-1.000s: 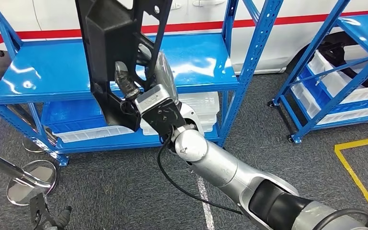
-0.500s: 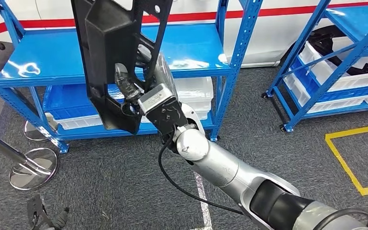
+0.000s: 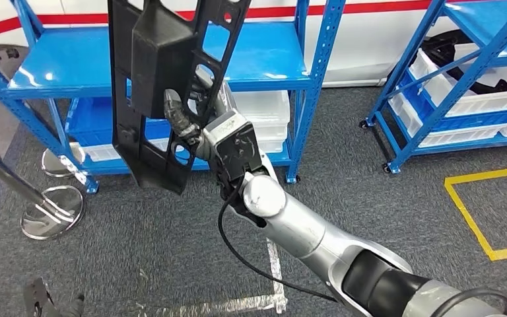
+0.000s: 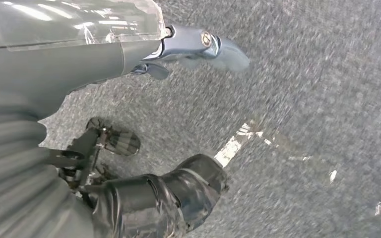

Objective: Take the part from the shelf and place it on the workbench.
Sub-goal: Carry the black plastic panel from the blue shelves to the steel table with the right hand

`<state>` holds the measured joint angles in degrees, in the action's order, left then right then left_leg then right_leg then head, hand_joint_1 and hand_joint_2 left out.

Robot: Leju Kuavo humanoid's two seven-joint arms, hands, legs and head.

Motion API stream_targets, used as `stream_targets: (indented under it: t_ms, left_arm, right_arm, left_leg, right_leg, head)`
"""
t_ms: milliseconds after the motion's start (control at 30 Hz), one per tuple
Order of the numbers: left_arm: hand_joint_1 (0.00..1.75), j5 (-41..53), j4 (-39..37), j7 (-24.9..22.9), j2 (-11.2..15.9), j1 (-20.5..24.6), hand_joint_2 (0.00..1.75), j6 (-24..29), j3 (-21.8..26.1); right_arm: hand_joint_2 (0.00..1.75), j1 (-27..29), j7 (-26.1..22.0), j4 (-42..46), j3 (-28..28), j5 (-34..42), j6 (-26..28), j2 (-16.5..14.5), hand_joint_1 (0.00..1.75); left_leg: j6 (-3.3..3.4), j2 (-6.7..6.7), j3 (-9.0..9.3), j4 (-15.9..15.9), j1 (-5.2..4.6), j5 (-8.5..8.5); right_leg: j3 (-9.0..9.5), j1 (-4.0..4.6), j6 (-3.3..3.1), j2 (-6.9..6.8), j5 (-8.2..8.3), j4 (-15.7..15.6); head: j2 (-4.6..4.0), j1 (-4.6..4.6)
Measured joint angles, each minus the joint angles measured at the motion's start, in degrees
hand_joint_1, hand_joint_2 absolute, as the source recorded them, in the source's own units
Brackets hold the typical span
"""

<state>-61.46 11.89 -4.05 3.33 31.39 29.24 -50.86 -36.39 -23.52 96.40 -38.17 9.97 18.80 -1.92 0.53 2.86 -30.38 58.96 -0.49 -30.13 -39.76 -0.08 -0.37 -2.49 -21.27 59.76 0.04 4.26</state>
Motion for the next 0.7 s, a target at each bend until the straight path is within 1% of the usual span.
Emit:
stream_targets:
  t_ms: [33,67,100,133,167,200,233,267,300,333,367,400,433,467,500,533,567,600,633,667,700]
  left_arm:
    - [0.00,-0.2,0.0,-0.1,0.3,0.0,1.75,-0.2,0.0]
    - [0.00,-0.3,0.0,-0.2,0.5,-0.1,1.75,-0.4,0.0]
    - [0.00,-0.4,0.0,-0.3,0.8,-0.2,1.75,-0.7,0.0]
    - [0.00,-0.3,0.0,-0.5,1.0,-0.3,1.75,-1.0,0.0]
    - [0.00,-0.2,0.0,-0.7,1.2,-0.3,1.75,-1.4,0.0]
    - [0.00,0.0,0.0,-1.0,1.5,-0.3,1.75,-1.7,0.0]
    - [0.00,0.1,0.0,-1.3,1.8,-0.3,1.75,-2.0,0.0]
    - [0.00,0.2,0.0,-1.7,2.0,-0.4,1.75,-2.3,0.0]
    - [0.00,0.3,0.0,-2.1,2.4,-0.5,1.75,-2.5,0.0]
    - [0.00,0.3,0.0,-2.4,2.7,-0.7,1.75,-2.8,0.0]
    - [0.00,0.4,0.0,-2.7,3.0,-0.8,1.75,-3.1,0.0]
    - [0.00,0.4,0.0,-3.0,3.2,-0.8,1.75,-3.5,0.0]
    - [0.00,0.3,0.0,-3.1,3.4,-0.8,1.75,-3.9,0.0]
    - [0.00,0.3,0.0,-3.2,3.6,-0.7,1.75,-4.4,0.0]
    - [0.00,0.2,0.0,-3.3,3.9,-0.7,1.75,-4.8,0.0]
    - [0.00,0.2,0.0,-3.4,4.2,-0.7,1.75,-5.2,0.0]
    - [0.00,0.2,0.0,-3.5,4.6,-0.8,1.75,-5.5,0.0]
    - [0.00,0.2,0.0,-3.7,5.0,-0.8,1.75,-5.7,0.0]
    - [0.00,0.2,-0.1,-3.8,5.3,-0.6,1.75,-5.8,0.0]
    - [0.00,0.1,-0.1,-3.8,5.7,-0.4,1.75,-5.9,0.0]
    - [0.00,0.1,-0.1,-3.6,6.0,-0.3,1.75,-6.3,0.0]
  right_arm:
    - [1.75,0.0,-0.2,-0.3,0.1,0.2,-0.4,0.0,1.75]
    - [1.75,0.0,-0.3,-0.5,0.2,0.4,-0.7,0.0,1.75]
    - [1.75,0.0,-0.3,-0.6,0.3,0.6,-1.0,0.1,1.75]
    - [1.75,0.0,-0.3,-0.7,0.3,0.8,-1.2,0.1,1.75]
    - [1.75,0.1,-0.3,-0.8,0.4,1.0,-1.4,0.2,1.75]
    - [1.75,0.3,-0.2,-0.8,0.4,1.1,-1.5,0.3,1.75]
    - [1.75,0.5,-0.1,-0.9,0.5,1.2,-1.6,0.5,1.75]
    - [1.75,0.9,0.0,-0.9,0.7,1.3,-1.6,0.6,1.75]
    - [1.75,1.3,0.1,-0.9,0.8,1.3,-1.7,0.8,1.75]
    - [1.75,1.7,0.2,-0.9,1.0,1.3,-1.7,0.9,1.75]
    - [1.75,1.9,0.2,-0.8,1.2,1.3,-1.8,1.1,1.75]
    - [1.75,2.1,0.4,-0.8,1.3,1.4,-1.9,1.2,1.75]
    - [1.75,2.2,0.4,-0.6,1.4,1.6,-2.0,1.4,1.75]
    - [1.75,2.4,0.6,-0.4,1.5,1.8,-2.3,1.6,1.75]
    - [1.75,2.6,0.6,-0.3,1.6,2.0,-2.5,1.7,1.75]
    - [1.75,2.7,0.7,0.0,1.7,2.1,-2.9,1.9,1.75]
    - [1.75,2.8,0.8,0.3,1.8,2.1,-3.2,2.0,1.75]
    - [1.75,2.9,0.8,0.6,1.8,2.2,-3.6,2.1,1.75]
    - [1.75,2.9,1.0,0.9,1.9,2.3,-3.9,2.1,1.75]
    - [1.75,2.9,1.2,1.2,1.9,2.4,-4.3,2.2,1.75]
    - [1.75,3.0,1.3,1.5,2.0,2.6,-4.7,2.3,1.75]
  left_leg:
    - [0.35,-0.47,-0.02,-0.7,0.03,0.13]
    - [0.65,-0.94,-0.27,-0.8,0.15,0.73]
    - [1.01,-1.41,-0.45,-1.0,0.31,1.30]
    - [1.40,-1.80,-0.74,-1.2,0.50,1.88]
    - [1.67,-2.23,-1.13,-1.1,0.56,2.36]
    - [1.87,-2.74,-1.67,-1.0,0.55,2.73]
    - [1.94,-3.29,-2.21,-0.8,0.53,3.02]
    - [1.92,-3.90,-2.72,-0.6,0.52,3.22]
    - [1.88,-4.53,-3.16,-0.3,0.51,3.34]
    - [1.85,-5.18,-3.51,0.0,0.51,3.40]
    - [1.80,-5.79,-3.78,0.3,0.53,3.40]
    - [1.66,-6.35,-4.11,0.6,0.53,3.45]
    - [1.47,-6.86,-4.48,0.8,0.58,3.53]
    - [1.15,-7.29,-4.93,1.0,0.73,3.70]
    - [0.74,-7.79,-5.41,1.0,0.91,3.95]
    - [0.34,-8.33,-5.75,1.0,1.05,4.20]
    - [-0.03,-8.47,-6.10,1.0,1.14,4.21]
    - [-0.38,-7.91,-6.51,1.4,1.06,3.85]
    - [-0.73,-6.85,-7.27,2.8,0.99,2.95]
    - [-1.05,-5.49,-8.47,5.2,1.01,1.57]
    - [-1.41,-4.32,-10.09,8.7,1.05,0.03]
  right_leg:
    - [0.04,0.01,0.32,-0.54,0.34,-0.2]
    - [-0.02,-0.07,0.68,-0.62,0.31,-0.1]
    - [-0.42,-0.12,1.04,-0.25,-0.44,0.6]
    - [-1.25,-0.19,1.36,0.43,-2.04,2.5]
    - [-2.42,-0.33,1.63,1.22,-4.19,5.6]
    - [-3.81,-0.38,1.78,1.72,-6.37,9.4]
    - [-4.96,-0.41,1.87,1.96,-7.99,12.9]
    - [-5.43,-0.43,1.89,2.06,-8.62,15.1]
    - [-4.91,-0.44,1.83,2.15,-8.23,15.1]
    - [-3.36,-0.45,1.67,2.41,-6.97,13.0]
    - [-1.25,-0.45,1.38,3.16,-5.58,9.4]
    - [0.85,-0.57,1.07,4.46,-4.52,6.1]
    - [2.32,-0.64,0.79,5.63,-3.92,3.4]
    - [3.00,-0.64,0.58,6.44,-3.93,2.0]
    - [3.17,-0.63,0.48,6.59,-4.04,1.6]
    - [3.13,-0.57,0.35,6.02,-4.02,1.1]
    - [3.21,-0.65,0.16,5.28,-3.92,0.7]
    - [3.41,-0.82,-0.06,4.68,-3.73,0.2]
    - [3.65,-0.97,-0.36,3.99,-3.50,-0.4]
    - [3.84,-1.06,-0.57,3.33,-3.33,-0.7]
    - [3.92,-1.04,-0.71,2.69,-3.27,-0.9]
  head:
    - [0.00,0.04]
    - [0.00,0.02]
    - [0.00,0.05]
    - [0.00,0.12]
    - [0.00,0.15]
    - [0.00,0.20]
    - [0.00,0.21]
    - [0.00,0.21]
    - [0.00,0.22]
    - [0.00,0.23]
    - [0.00,0.23]
    - [0.00,0.17]
    - [0.01,0.11]
    - [0.01,0.14]
    - [0.01,0.22]
    - [0.01,0.36]
    - [0.01,0.51]
    - [0.01,0.50]
    - [0.01,0.41]
    - [0.01,0.31]
    - [0.00,0.20]
